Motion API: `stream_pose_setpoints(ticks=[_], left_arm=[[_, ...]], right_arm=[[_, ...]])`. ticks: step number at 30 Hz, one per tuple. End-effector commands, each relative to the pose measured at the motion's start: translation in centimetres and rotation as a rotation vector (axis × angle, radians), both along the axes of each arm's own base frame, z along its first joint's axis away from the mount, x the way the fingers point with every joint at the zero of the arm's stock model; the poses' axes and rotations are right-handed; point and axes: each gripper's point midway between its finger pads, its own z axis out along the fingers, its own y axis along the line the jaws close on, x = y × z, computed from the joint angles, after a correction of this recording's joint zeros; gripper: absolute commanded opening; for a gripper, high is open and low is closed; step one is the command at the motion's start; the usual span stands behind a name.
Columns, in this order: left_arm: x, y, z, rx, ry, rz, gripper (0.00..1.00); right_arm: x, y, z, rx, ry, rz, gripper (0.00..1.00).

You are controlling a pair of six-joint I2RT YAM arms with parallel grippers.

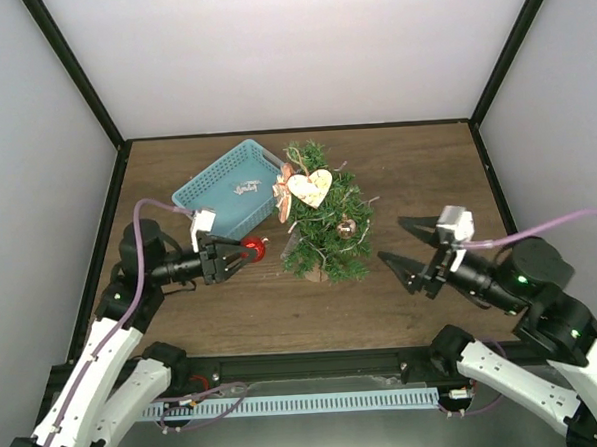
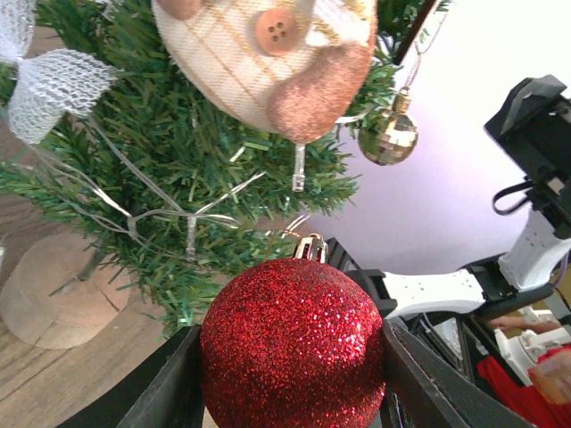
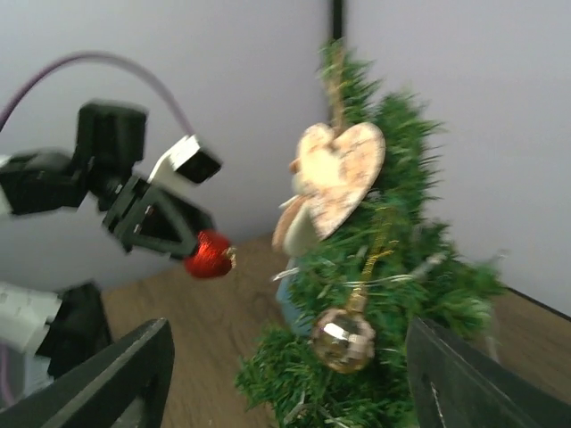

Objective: Decorate the small christmas tree
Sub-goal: Hang the decoration item on the Christmas tree.

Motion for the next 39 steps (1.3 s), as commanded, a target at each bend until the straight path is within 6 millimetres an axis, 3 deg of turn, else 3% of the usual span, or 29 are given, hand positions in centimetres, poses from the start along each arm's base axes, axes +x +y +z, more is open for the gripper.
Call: stream_pose_setpoints(ticks=[1, 5, 10, 18, 23, 29, 36, 39], left_arm=[[-1.5, -0.2, 2.7, -0.069, -0.036, -0.059, 0.39], [-2.6, 0.0, 4.5, -0.115, -0.047, -0.076, 0.39], [-3.7, 0.3, 6.8, -0.169, -0.051, -0.081, 0.39], [-4.9, 0.6, 10.0, -0.24, -0.087, -0.096, 0.39], [-5.2, 0.7, 11.3, -0.265, -0.108, -0.099, 0.39], [-5.8, 0.8, 13.0, -0.287, -0.125, -0.115, 0.39], [-6.7, 1.0, 14.5, -0.292, -0.151, -0.128, 0.39], [-7.1, 1.2, 15.0, -0.298, -0.16, -0.13, 0.39]], right_arm=[[-1.8, 4.2, -0.4, 0.052, 0.082, 0.261, 0.59], [-1.9, 6.0, -1.2, 0.087, 0.127, 0.355, 0.26], [-1.8, 6.4, 0.8, 0.127, 0.055, 0.375, 0.15], [-1.0, 8.3, 4.9, 0.121, -0.078, 0.429, 0.12], [-0.6, 10.2, 6.0, 0.121, -0.154, 0.483, 0.11], [-1.6, 13.9, 5.4, 0.059, -0.271, 0.494, 0.1], [-2.3, 20.0, 2.4, -0.116, -0.396, 0.475, 0.11], [-1.6, 20.6, 2.5, -0.099, -0.402, 0.44, 0.11]])
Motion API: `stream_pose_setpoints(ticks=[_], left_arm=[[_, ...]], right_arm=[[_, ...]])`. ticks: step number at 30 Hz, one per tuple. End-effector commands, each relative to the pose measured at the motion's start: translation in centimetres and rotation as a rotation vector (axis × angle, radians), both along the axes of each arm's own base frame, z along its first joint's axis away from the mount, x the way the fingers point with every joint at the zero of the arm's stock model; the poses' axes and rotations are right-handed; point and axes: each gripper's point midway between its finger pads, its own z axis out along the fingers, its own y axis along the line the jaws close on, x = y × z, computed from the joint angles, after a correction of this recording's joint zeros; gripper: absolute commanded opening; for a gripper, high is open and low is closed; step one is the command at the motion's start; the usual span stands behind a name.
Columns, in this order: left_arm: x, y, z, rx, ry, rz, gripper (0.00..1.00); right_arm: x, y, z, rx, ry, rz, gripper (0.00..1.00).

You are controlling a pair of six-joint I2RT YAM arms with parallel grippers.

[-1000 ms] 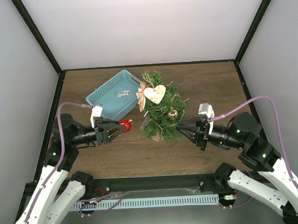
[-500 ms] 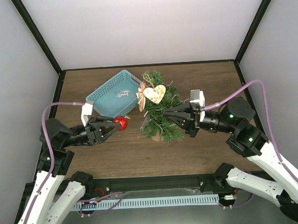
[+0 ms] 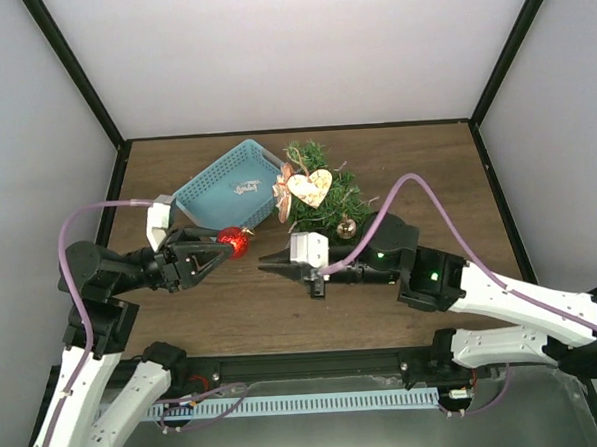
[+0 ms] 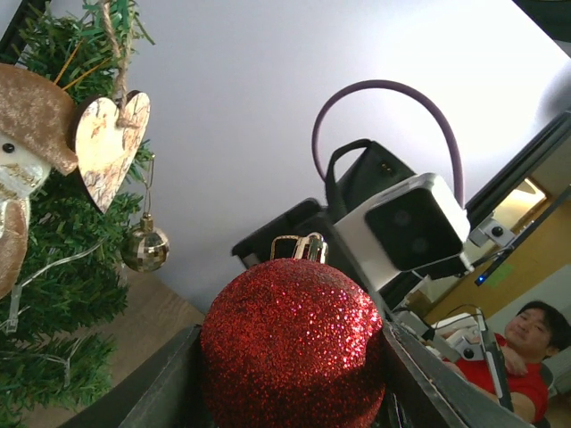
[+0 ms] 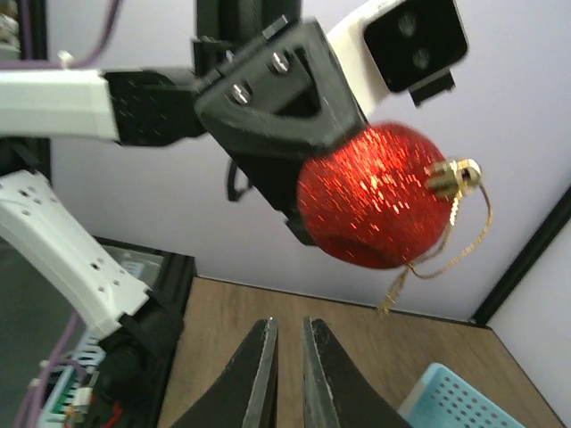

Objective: Decorate the small christmas tree
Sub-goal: Hang the decoration item on the Christmas tree.

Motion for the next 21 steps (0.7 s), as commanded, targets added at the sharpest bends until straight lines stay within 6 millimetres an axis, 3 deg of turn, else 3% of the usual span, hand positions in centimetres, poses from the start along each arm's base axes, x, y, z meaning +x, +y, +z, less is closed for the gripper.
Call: stream_pose_setpoints(ticks=[1, 12, 21], left_arm=[[-1.3, 0.3, 1.3, -0.015, -0.03, -0.022, 0.39], [-1.5, 0.3, 1.1, -0.013, -0.032, -0.023, 0.39], [-1.8, 0.4, 1.2, -0.015, -0.039, -0.024, 0.39]], right_arm=[[1.9, 0.2, 2.5, 0.075, -0.109, -0.121, 0.11], [1.3, 1.5, 2.3, 0.098, -0.094, -0.076, 0.12], [2.0, 2.2, 2.2, 0.098, -0.074, -0.102, 0.2]])
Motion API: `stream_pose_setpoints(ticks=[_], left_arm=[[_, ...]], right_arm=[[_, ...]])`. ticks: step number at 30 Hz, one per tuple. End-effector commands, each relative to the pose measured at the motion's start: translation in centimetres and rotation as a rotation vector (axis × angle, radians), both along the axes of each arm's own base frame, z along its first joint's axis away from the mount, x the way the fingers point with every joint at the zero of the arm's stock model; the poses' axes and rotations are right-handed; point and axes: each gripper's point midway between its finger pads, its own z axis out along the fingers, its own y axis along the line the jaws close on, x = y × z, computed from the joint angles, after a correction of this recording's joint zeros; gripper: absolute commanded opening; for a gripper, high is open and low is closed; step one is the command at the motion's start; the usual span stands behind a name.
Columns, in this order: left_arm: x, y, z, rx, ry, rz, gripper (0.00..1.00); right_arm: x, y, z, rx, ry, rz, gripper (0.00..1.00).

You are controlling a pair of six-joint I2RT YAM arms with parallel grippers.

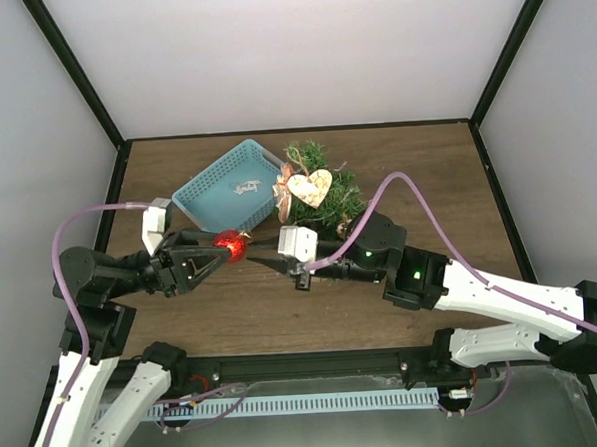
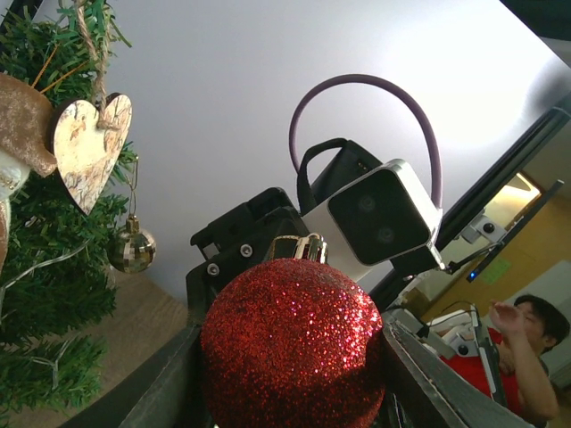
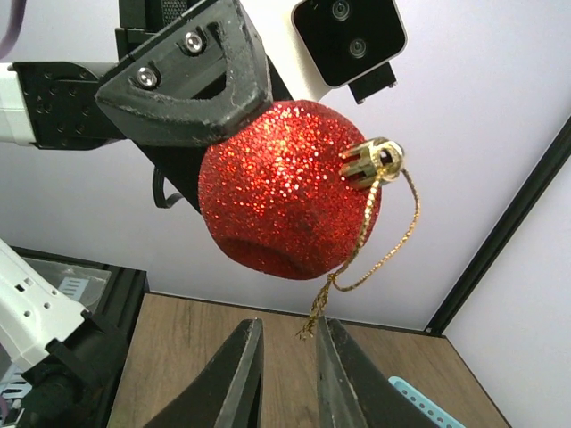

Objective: Decorate the small christmas tree
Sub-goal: Hang the decoration item on the Christmas tree.

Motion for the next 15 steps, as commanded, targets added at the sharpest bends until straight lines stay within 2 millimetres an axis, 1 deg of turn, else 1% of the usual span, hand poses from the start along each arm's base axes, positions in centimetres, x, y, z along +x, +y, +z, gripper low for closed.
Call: stream_pose_setpoints(ticks=[1, 5, 11, 15], left_arm=[[-0.78, 0.11, 0.44, -0.005, -0.022, -0.015, 0.39], [-0.76, 0.11, 0.34, -0.004, -0.022, -0.016, 0.39], [-0.6, 0.05, 0.05, 0.0, -0.016, -0.015, 0.39], [-0.6, 0.07, 0.03, -0.001, -0.016, -0.014, 0.39]], right_arm=[[-0.04, -0.03, 2.29, 0.064, -0.006, -0.009, 0.2], [-0.11, 0.15, 2.4, 0.073, 0.004, -0.001, 0.21], [0.33, 0.05, 2.52, 0.087, 0.015, -0.025, 0.21], [0.52, 0.14, 2.29, 0.083, 0.02, -0.035, 0.25]])
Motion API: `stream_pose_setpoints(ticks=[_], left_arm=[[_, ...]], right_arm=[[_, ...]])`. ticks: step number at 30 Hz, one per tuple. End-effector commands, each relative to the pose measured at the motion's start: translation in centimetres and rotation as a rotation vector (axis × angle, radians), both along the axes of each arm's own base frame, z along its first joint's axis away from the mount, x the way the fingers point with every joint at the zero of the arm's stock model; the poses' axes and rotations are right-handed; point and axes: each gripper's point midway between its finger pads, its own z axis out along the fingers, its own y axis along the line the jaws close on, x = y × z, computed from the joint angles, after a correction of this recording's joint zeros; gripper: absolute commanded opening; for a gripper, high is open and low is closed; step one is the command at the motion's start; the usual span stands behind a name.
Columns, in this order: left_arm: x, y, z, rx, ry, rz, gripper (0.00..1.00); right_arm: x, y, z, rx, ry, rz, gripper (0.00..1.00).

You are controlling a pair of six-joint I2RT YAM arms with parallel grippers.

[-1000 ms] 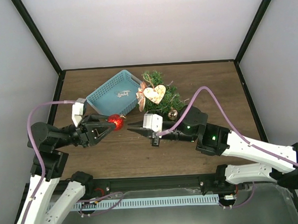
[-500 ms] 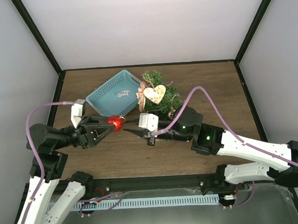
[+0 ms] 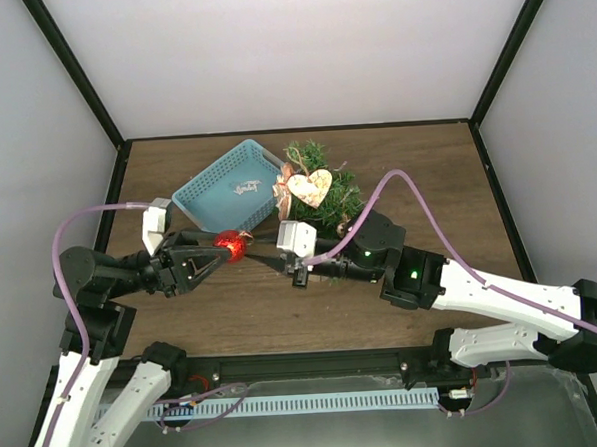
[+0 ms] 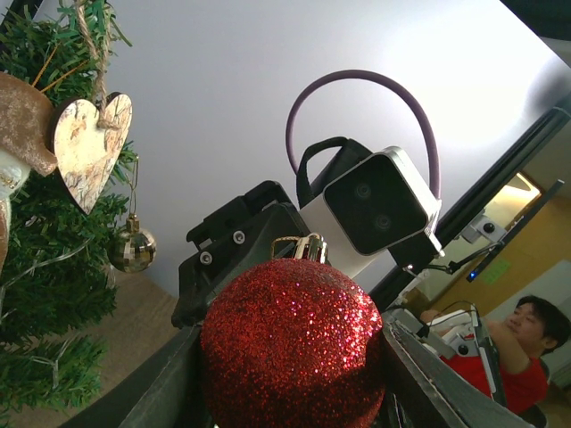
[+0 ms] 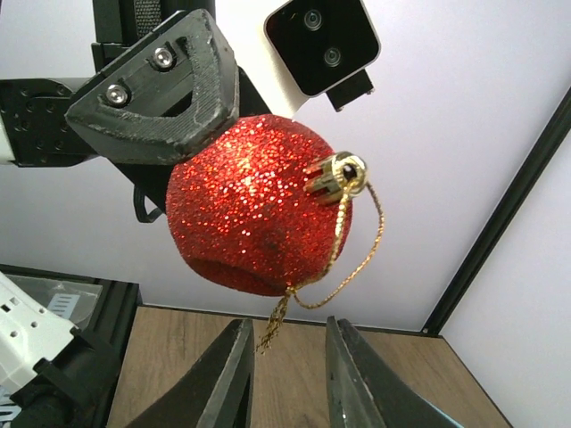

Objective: Decorate the small christmas tree
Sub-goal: Hang the decoration item on the Christmas tree.

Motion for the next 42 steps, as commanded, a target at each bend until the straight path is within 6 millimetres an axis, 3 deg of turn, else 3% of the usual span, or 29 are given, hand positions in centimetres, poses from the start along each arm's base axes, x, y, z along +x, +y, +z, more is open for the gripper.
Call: stream_pose_setpoints(ticks=[1, 9, 20, 27, 34, 38, 42], left_arm=[[-0.6, 0.0, 0.1, -0.001, -0.015, -0.015, 0.39], [-0.5, 0.0, -0.2, 0.001, -0.012, -0.014, 0.39], [-0.2, -0.1, -0.6, 0.004, -0.008, -0.014, 0.39], [-0.2, -0.1, -0.7, 0.009, -0.015, -0.012, 0.39], [1.2, -0.3, -4.6, 0.12, -0.025, 0.036, 0.39], [2.5, -0.3, -7.4, 0.159, -0.007, 0.087, 0.38], [3.3, -0.4, -9.5, 0.156, 0.007, 0.103, 0.37]], right_arm=[[0.0, -0.2, 2.0, 0.056, -0.007, -0.013, 0.25], [-0.6, -0.2, 2.3, 0.07, -0.011, 0.021, 0.17], [-0.8, -0.4, 2.2, 0.083, -0.008, 0.026, 0.19], [-0.3, -0.1, 0.9, 0.029, -0.005, 0.001, 0.01], [0.9, -3.1, -0.5, -0.071, -0.041, -0.125, 0.01], [1.7, -5.3, -2.3, -0.164, -0.039, -0.206, 0.01], [1.4, -5.9, -4.1, -0.252, -0.021, -0.201, 0.01]])
